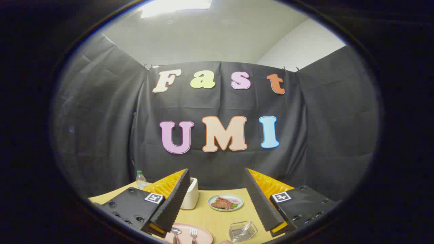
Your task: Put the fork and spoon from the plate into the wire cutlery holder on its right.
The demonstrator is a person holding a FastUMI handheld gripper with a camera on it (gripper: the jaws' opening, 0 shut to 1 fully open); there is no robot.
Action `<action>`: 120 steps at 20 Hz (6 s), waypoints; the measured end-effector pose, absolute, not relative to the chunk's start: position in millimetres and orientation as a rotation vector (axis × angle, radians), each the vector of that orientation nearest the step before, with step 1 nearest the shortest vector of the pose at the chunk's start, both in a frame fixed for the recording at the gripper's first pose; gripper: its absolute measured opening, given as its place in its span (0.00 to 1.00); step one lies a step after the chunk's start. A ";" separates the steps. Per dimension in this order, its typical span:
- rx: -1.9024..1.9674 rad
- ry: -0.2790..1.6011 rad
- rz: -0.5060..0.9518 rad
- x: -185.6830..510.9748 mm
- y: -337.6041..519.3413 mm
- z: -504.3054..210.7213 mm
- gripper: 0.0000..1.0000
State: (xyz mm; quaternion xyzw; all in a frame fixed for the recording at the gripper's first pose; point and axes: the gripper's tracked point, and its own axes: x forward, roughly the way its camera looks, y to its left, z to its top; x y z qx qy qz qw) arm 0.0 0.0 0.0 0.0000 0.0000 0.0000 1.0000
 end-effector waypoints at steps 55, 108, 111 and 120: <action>-0.172 0.818 0.262 -60.5 68.8 -353.7 1.00; -0.401 1.067 0.482 -26.5 -108.4 -267.7 0.10; -0.405 1.137 0.516 -30.6 -119.7 -277.1 0.10; -0.444 1.337 0.565 -28.2 -119.2 -301.0 0.10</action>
